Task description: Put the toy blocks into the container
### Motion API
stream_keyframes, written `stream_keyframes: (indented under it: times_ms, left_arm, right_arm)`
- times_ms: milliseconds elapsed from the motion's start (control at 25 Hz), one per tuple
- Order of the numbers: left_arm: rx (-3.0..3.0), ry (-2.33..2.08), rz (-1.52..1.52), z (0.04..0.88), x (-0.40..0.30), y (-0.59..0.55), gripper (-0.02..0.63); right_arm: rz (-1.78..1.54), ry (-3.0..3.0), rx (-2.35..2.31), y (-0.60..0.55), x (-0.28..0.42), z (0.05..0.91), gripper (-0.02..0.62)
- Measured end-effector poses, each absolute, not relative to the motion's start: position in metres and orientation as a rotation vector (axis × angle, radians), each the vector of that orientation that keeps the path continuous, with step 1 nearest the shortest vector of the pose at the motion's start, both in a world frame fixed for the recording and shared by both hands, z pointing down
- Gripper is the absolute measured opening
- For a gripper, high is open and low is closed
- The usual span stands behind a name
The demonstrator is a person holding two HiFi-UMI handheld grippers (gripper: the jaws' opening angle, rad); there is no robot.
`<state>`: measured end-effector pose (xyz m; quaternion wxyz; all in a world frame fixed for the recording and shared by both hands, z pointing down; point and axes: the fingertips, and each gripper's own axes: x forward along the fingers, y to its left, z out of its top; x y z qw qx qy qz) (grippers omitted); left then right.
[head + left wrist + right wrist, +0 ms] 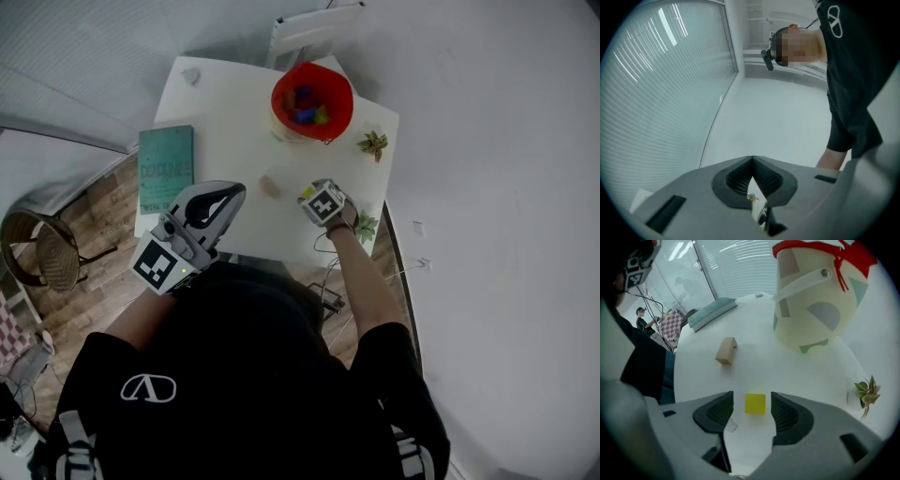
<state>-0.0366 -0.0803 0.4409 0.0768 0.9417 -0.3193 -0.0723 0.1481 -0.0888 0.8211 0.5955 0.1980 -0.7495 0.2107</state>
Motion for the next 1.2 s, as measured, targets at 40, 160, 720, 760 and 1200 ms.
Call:
stream_keyframes:
  times_ms: [40, 160, 720, 760, 1200]
  left_arm:
    - [2.821, -0.961, -0.210, 0.442, -0.037, -0.079, 0.005]
    - [2.816, -0.977, -0.197, 0.445, -0.039, -0.076, 0.005]
    - [2.807, -0.980, -0.199, 0.442, -0.037, -0.067, 0.005]
    - [2.810, -0.977, -0.204, 0.440, -0.037, -0.067, 0.005]
    - [2.859, -0.903, -0.272, 0.419, -0.018, -0.075, 0.005]
  right_arm:
    - [0.500, -1.733, 0.445, -0.087, 0.148, 0.825, 0.239]
    - [0.534, -1.714, 0.421, -0.083, 0.148, 0.833, 0.202]
    - [0.593, -1.729, 0.454, -0.081, 0.151, 0.829, 0.144]
    - [0.586, -1.744, 0.468, -0.083, 0.150, 0.821, 0.144]
    - [0.291, -2.049, 0.798, -0.125, 0.139, 0.645, 0.147]
